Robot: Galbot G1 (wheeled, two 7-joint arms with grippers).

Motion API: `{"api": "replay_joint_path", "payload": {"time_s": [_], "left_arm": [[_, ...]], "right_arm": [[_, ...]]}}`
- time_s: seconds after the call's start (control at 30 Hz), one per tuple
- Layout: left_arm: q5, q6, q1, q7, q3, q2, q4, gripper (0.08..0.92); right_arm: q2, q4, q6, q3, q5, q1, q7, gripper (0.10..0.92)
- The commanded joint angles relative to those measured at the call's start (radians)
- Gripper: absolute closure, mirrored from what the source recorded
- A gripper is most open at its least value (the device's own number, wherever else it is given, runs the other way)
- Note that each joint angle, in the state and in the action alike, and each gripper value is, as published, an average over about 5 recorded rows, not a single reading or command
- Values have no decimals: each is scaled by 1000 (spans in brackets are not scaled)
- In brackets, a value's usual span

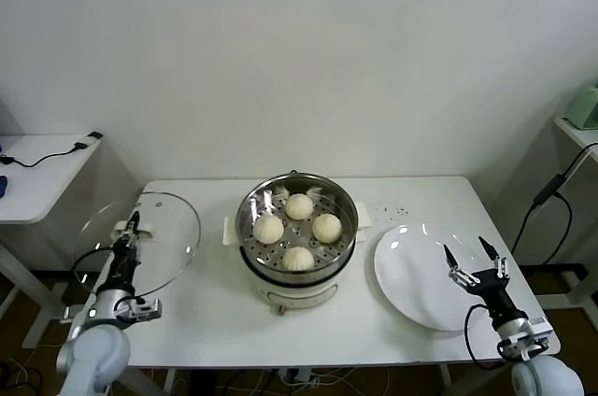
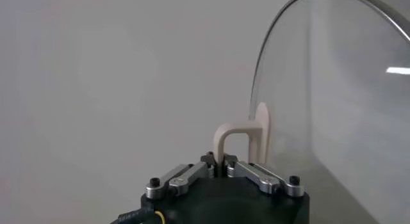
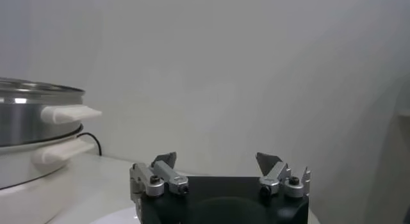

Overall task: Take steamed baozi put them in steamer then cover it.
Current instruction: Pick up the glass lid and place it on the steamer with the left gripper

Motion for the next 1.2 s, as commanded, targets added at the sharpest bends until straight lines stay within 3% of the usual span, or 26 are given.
{"api": "replay_joint_path", "payload": {"time_s": [0.03, 0.27, 0.43, 0.77, 0.97, 1.2], "left_arm": [[-97, 249, 91, 66, 100, 142, -372, 848], [-70, 474, -43, 174, 383, 249, -448, 848], [-2, 580, -176, 267, 616, 257, -434, 848], [107, 652, -418, 399, 852, 77, -275, 848], [157, 652, -477, 415, 872, -64, -159, 848], [175, 652, -489, 401, 892, -173, -65, 848]], "right_arm": [[-5, -8, 1, 2, -6, 8, 0, 203], [-7, -21, 3, -5, -24, 24, 2, 203], [-3, -35, 6, -12, -40, 36, 2, 203], [5, -62, 17, 2, -53, 43, 0, 203], [4, -71, 27, 28, -52, 30, -4, 203], [2, -70, 34, 49, -51, 16, -11, 203]]}}
